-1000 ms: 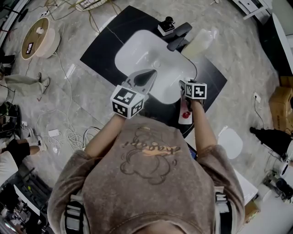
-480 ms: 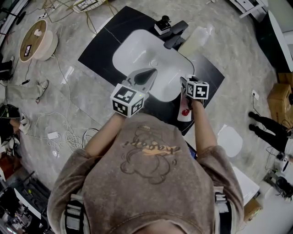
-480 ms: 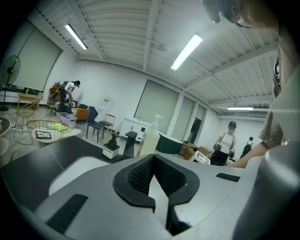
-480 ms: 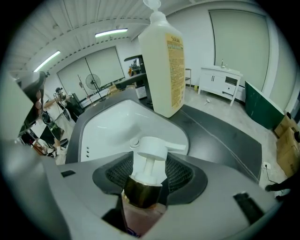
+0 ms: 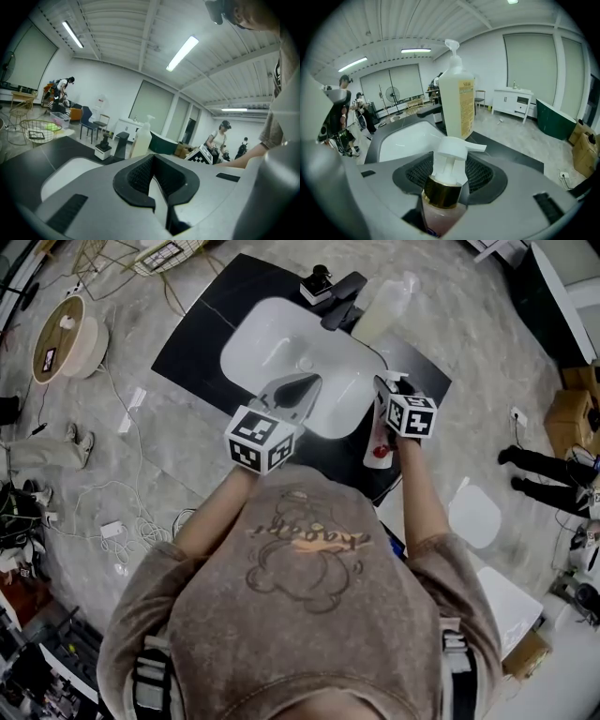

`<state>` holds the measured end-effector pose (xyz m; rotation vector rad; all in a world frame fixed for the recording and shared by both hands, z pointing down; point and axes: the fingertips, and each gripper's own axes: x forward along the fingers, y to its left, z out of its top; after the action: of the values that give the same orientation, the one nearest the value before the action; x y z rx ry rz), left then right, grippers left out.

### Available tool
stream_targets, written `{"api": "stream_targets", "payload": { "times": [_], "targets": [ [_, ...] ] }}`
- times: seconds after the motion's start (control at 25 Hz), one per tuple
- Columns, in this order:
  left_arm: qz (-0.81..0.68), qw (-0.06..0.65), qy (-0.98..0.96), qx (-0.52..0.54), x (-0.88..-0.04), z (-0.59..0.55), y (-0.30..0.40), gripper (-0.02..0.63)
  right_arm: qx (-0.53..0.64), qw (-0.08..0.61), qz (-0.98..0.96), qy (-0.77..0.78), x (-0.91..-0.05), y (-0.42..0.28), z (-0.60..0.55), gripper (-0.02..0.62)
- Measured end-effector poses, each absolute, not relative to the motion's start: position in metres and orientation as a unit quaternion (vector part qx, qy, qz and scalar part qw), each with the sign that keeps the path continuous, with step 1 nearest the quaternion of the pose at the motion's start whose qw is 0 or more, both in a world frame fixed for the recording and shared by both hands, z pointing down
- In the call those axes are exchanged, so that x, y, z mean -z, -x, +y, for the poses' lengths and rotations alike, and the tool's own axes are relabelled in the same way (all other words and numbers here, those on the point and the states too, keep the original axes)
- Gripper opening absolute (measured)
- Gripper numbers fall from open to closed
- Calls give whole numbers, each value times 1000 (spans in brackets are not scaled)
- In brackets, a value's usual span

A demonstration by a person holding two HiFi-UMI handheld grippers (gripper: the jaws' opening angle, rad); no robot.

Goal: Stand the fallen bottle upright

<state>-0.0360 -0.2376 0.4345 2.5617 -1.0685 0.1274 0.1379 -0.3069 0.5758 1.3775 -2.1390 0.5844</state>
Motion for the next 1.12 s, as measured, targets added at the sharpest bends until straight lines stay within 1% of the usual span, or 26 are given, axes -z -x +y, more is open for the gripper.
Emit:
{"api": "stream_targets", "payload": {
  "times": [0.56,1.12],
  "targets": [
    [-362,175,-915,-45,-428,-233,29,18,-148,186,-796,-557,-509,-159,-309,209],
    [-333,173,-926,-48,-425,-221,5,18,-93,145,-793,-584,-464,-182,-280,201]
  ]
}}
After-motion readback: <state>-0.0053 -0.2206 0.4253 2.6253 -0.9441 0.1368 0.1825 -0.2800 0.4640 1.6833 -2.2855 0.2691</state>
